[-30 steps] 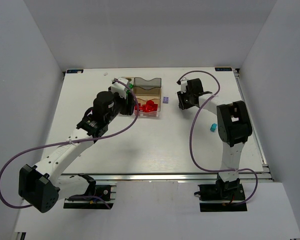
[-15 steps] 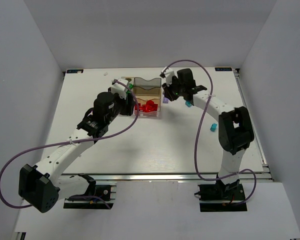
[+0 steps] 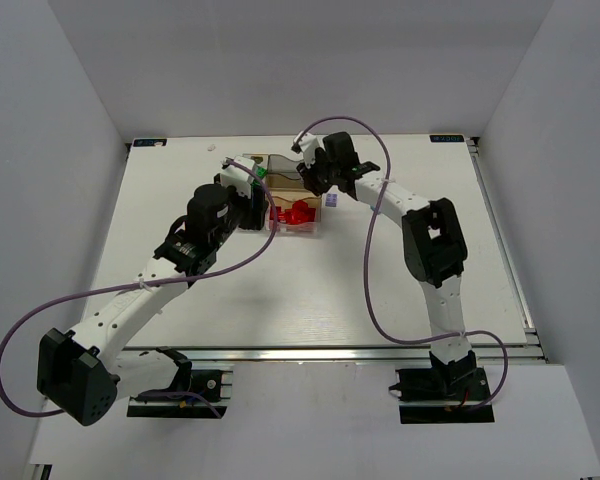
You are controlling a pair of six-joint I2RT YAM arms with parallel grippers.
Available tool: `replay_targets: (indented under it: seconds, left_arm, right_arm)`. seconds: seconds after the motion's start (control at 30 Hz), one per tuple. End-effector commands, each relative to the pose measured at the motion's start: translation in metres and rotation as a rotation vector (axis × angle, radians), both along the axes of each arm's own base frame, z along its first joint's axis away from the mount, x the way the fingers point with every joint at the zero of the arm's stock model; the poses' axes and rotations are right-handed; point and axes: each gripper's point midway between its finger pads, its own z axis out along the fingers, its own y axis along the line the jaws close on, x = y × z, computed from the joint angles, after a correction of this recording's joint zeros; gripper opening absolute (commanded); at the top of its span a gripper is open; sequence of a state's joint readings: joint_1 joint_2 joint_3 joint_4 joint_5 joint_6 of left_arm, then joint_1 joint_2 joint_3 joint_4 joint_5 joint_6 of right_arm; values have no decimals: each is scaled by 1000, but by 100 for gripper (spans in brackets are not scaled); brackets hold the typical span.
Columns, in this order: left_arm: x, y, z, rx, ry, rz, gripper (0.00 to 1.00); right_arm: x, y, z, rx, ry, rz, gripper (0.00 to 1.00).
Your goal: Sort the legos into containers by color
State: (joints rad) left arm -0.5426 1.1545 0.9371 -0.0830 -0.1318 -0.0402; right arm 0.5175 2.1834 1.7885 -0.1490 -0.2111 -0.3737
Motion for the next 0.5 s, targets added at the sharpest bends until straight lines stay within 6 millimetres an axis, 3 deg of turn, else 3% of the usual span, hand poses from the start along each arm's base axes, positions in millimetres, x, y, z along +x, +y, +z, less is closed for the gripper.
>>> replay_targets:
  seconds: [0.0,0.13,0.2,0.23,0.4,0.43,0.47]
  left_arm:
    - [-3,4,13,-9,-43,11,68]
    - [-4,4,12,-8,-41,9,68]
    - [-3,5,13,-10,-44,11,68]
    - [-4,5,13,-10,-44,11,68]
    - [-4,5,14,-11,-48,14,68]
    - [-4,5,14,-11,-47,14,68]
    - [-4,5,14,-12,-49,12,68]
  right_arm:
    - [12,3,23,16,-46,-20,36]
    - [11,6,21,17,-39,-13,54]
    - [12,3,27,29,-42,-17,58]
    - [4,13,33,41,-42,6,58]
    - [4,-9,60,104,-47,-83,60]
    - [5,-18,78,120,-82,-135,59]
    - [0,-27,65,109,-56,-176,57]
